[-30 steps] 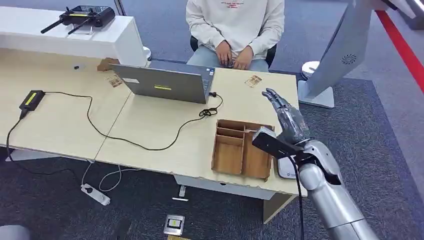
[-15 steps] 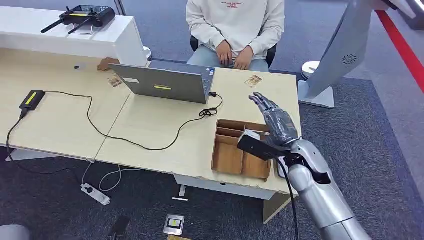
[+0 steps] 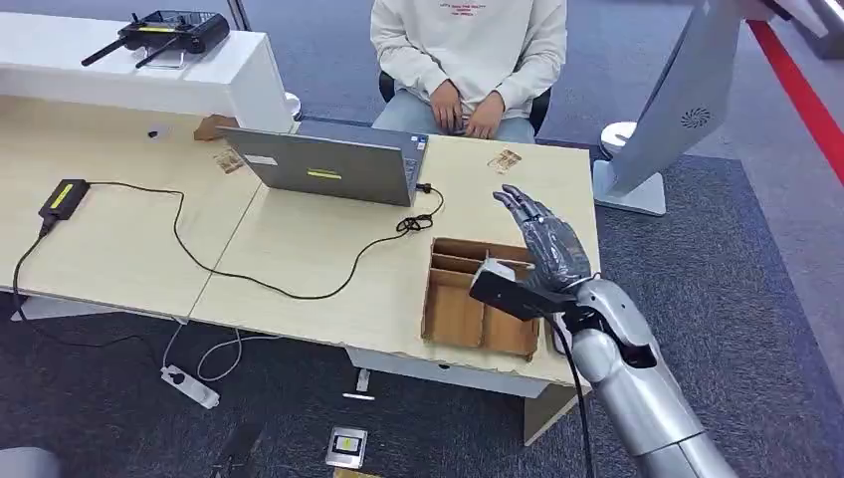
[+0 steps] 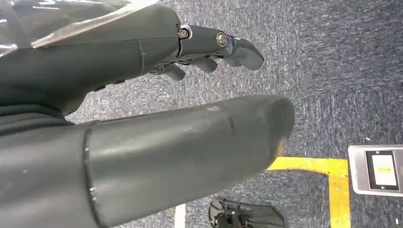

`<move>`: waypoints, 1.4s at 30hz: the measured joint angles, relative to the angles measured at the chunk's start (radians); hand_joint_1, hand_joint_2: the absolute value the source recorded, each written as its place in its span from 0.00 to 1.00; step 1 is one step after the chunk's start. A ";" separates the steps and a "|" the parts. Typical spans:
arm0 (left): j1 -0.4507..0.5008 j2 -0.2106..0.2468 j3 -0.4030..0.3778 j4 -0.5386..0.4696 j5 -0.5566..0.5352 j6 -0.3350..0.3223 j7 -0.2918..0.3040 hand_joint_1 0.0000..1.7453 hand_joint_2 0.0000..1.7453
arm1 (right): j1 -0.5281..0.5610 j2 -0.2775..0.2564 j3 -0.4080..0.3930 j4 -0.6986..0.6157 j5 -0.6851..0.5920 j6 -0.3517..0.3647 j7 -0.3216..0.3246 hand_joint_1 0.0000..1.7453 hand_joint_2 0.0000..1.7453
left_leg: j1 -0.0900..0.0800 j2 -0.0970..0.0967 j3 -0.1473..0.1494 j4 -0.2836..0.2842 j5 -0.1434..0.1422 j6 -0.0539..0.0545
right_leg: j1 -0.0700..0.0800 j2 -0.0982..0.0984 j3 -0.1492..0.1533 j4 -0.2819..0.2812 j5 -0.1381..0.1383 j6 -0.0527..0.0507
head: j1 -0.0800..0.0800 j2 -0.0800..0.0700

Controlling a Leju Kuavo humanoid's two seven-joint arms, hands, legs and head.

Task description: Pass the card to the sensor for recognition and then transmit it.

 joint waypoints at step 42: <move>0.006 0.028 0.061 0.030 -0.175 -0.064 -0.008 0.00 0.00 | -0.014 -0.014 -0.024 0.200 0.195 -0.124 0.122 0.00 1.00 | 0.000 0.000 0.000 0.000 0.000 0.000 | 0.000 0.000 0.000 0.000 0.000 0.000 | 0.000 0.000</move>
